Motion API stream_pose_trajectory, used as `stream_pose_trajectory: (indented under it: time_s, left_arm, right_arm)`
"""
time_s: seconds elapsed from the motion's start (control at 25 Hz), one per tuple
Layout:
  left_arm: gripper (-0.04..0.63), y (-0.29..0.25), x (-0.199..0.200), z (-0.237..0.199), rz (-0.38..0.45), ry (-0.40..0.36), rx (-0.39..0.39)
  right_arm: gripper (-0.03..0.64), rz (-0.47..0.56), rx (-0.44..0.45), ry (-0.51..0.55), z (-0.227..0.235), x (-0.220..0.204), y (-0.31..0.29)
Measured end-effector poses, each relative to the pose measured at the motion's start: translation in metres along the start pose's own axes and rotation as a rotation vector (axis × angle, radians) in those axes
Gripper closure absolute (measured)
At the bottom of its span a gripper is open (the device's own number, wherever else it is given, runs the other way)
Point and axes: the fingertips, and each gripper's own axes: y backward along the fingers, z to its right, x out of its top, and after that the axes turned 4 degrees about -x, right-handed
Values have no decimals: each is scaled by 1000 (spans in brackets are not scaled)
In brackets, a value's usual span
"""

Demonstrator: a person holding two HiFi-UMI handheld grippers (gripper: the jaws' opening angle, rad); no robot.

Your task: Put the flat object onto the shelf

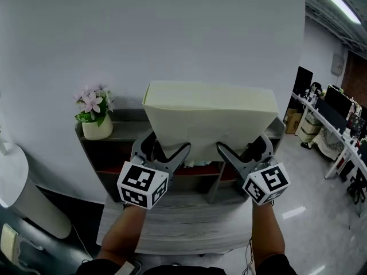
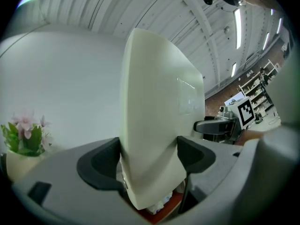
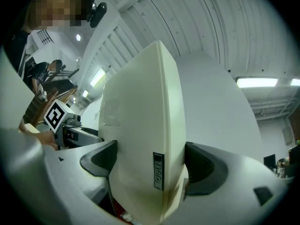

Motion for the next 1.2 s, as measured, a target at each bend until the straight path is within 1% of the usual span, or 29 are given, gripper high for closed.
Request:
stream_pose_trajectory:
  time_s: [0.2, 0.4, 0.68, 0.96, 1.2]
  left_arm:
    - [212, -30, 32, -17, 26, -19, -3]
    - [210, -65, 47, -25, 18, -19, -5]
    - [210, -107, 27, -47, -47, 17, 22]
    - [210, -134, 2, -62, -128, 53, 49]
    - [210, -149, -8, -70, -134, 82, 55]
  right_arm:
    - [169, 29, -9, 34, 27, 28, -26]
    - [169, 18, 0, 23, 60, 35, -46]
    - [169, -77, 36, -48, 93, 2, -84]
    - [169, -187, 64, -123, 110, -33, -109]
    - [169, -229, 76, -147, 121, -45, -121]
